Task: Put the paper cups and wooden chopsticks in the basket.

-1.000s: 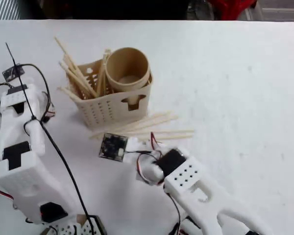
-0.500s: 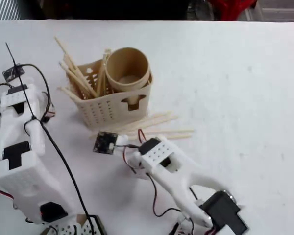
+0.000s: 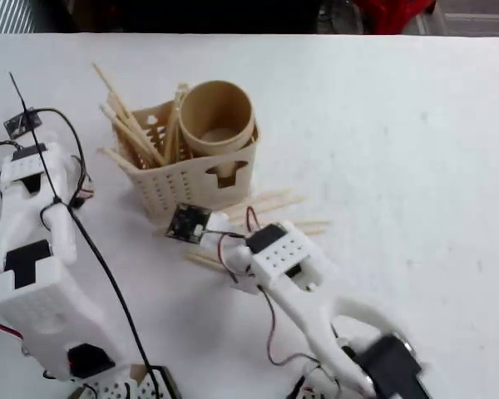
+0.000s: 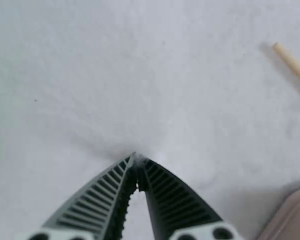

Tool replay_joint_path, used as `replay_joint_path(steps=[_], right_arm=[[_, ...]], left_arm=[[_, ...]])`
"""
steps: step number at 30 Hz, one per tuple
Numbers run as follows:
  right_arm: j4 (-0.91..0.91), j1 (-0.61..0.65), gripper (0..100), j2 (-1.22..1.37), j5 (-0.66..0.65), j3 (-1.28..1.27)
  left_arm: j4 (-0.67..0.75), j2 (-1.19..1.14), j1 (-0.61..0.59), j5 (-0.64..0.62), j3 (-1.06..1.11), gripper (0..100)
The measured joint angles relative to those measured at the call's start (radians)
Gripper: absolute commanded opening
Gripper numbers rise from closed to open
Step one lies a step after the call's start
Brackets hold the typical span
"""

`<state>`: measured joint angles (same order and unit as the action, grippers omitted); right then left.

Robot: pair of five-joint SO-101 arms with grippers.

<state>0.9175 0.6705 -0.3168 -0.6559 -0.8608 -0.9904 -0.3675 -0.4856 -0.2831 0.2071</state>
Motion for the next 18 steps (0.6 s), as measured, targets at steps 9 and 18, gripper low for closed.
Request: replay_joint_path(steps=[9, 18], right_arm=[[0.285, 0.000, 6.1, -0.506, 0.038, 0.123], [0.210, -0.006, 19.0, -0.276, -0.018, -0.048]], left_arm=[[0.000, 0.000, 0.000, 0.000, 0.000, 2], [0.000, 0.000, 0.000, 0.000, 0.000, 2]])
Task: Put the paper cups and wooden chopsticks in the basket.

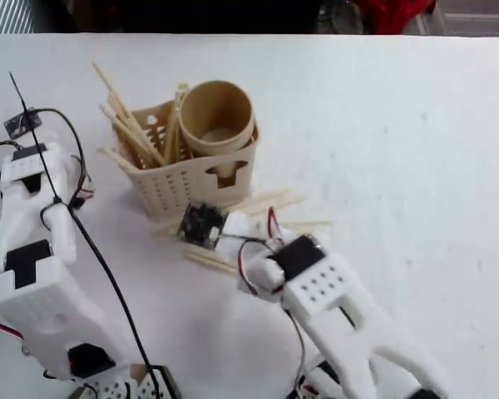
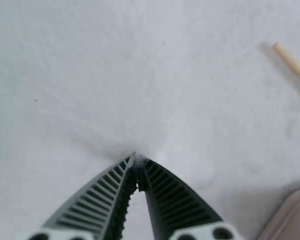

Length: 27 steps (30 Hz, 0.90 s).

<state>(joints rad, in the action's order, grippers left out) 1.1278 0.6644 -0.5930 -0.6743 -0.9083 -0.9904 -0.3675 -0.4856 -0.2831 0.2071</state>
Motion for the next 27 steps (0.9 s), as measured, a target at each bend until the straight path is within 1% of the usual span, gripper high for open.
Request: replay_joint_path(steps=[4, 8, 10, 13, 15, 17, 22, 27], right_arm=[[-0.176, -0.020, 18.9, 0.170, -0.032, -0.086], [-0.267, -0.017, 18.6, 0.321, -0.041, -0.086], [-0.267, -0.015, 15.0, 0.350, -0.041, -0.066], [-0.264, -0.032, 1.5, 0.362, -0.041, -0.051], [-0.273, -0.044, 2.9, 0.368, -0.040, -0.043], [-0.273, -0.064, 1.2, 0.376, -0.038, -0.035], [-0.273, -0.098, 1.6, 0.371, -0.034, -0.023], [-0.226, -0.126, 1.6, 0.206, -0.034, -0.028]], left_arm=[[0.000, 0.000, 0.000, 0.000, 0.000, 2], [0.000, 0.000, 0.000, 0.000, 0.000, 2], [0.000, 0.000, 0.000, 0.000, 0.000, 2], [0.000, 0.000, 0.000, 0.000, 0.000, 2], [0.000, 0.000, 0.000, 0.000, 0.000, 2], [0.000, 0.000, 0.000, 0.000, 0.000, 2], [0.000, 0.000, 0.000, 0.000, 0.000, 2], [0.000, 0.000, 0.000, 0.000, 0.000, 2]])
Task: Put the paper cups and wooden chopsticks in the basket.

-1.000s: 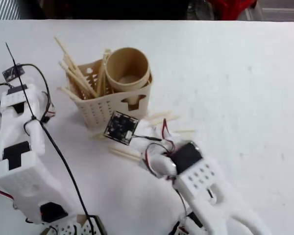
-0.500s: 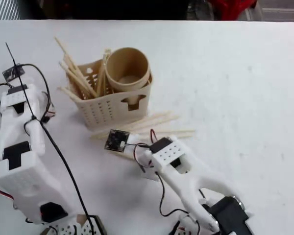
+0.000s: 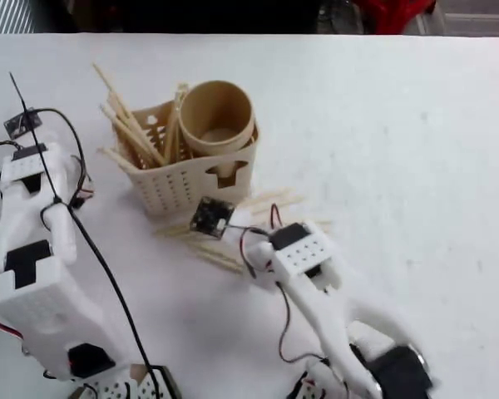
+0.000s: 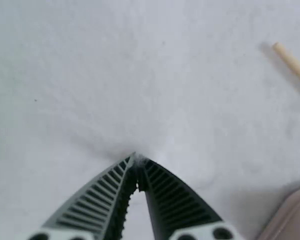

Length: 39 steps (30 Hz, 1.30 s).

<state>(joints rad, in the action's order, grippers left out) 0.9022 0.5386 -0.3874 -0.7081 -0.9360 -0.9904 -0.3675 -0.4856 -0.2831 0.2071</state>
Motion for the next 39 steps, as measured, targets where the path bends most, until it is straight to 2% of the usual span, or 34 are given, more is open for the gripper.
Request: replay_joint_path(steps=[9, 13, 18, 22, 25, 29, 32, 35, 39], right_arm=[[0.196, -0.100, 1.8, -0.388, 0.006, 0.000], [0.311, -0.219, 1.8, -0.531, 0.103, 0.000], [0.427, -0.451, 1.8, -0.720, 0.103, -0.058], [0.387, -0.594, 1.7, -0.859, 0.049, -0.229], [0.334, -0.753, 1.7, -0.939, 0.041, -0.342], [0.305, -0.976, 1.8, -1.016, 0.029, -0.445], [0.292, -1.097, 1.8, -1.066, -0.011, -0.525], [0.287, -1.186, 1.8, -1.126, -0.055, -0.621], [0.259, -1.315, 1.8, -1.231, -0.095, -0.727]], left_arm=[[0.000, 0.000, 0.000, 0.000, 0.000, 2], [-0.008, 0.000, -0.006, 0.020, 0.000, 2], [-0.213, 0.086, -0.057, 0.127, -0.118, 2], [-0.420, 0.262, -0.083, 0.245, -0.292, 2], [-0.575, 0.434, -0.046, 0.368, -0.448, 2], [-0.756, 0.649, 0.109, 0.542, -0.637, 2], [-0.790, 0.756, 0.247, 0.572, -0.680, 3], [-0.795, 0.789, 0.427, 0.632, -0.637, 9], [-0.796, 0.790, 0.744, 0.736, -0.466, 15]])
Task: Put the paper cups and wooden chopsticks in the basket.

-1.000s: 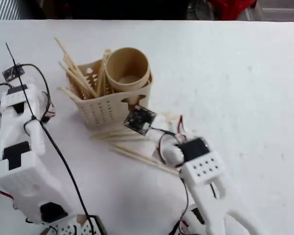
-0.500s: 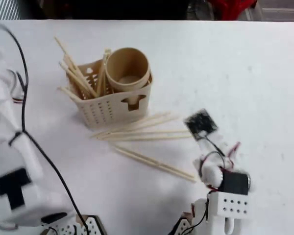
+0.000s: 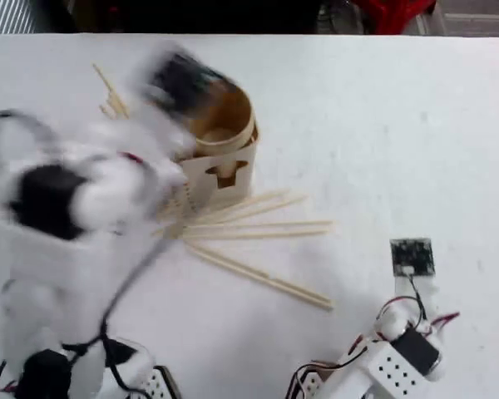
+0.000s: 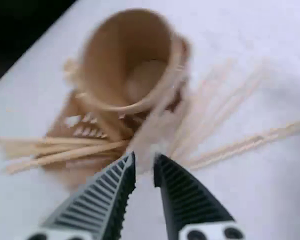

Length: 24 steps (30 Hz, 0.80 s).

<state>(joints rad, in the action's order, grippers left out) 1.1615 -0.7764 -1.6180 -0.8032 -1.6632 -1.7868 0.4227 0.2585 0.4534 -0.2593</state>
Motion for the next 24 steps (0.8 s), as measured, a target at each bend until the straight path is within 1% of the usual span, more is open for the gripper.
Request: replay_joint_path(steps=[3, 5, 9, 14, 18, 24], right_arm=[[0.034, -0.035, 1.6, -0.092, -0.008, -0.009], [0.066, -0.046, 1.6, -0.146, -0.012, -0.017], [0.094, -0.049, 1.6, -0.163, -0.057, -0.018], [0.094, -0.049, 1.6, -0.166, -0.069, -0.018], [0.094, -0.049, 1.6, -0.166, -0.074, -0.018], [0.094, -0.049, 1.6, -0.166, -0.074, -0.018]], left_arm=[[0.014, -0.003, 0.222, 0.014, 0.107, 16], [0.054, -0.029, 0.288, 0.020, 0.186, 16], [0.213, -0.155, 0.292, 0.038, 0.397, 16], [0.463, -0.358, 0.292, 0.147, 0.643, 16], [0.555, -0.512, 0.292, 0.193, 0.663, 20], [0.574, -0.758, 0.292, 0.213, 0.534, 20]])
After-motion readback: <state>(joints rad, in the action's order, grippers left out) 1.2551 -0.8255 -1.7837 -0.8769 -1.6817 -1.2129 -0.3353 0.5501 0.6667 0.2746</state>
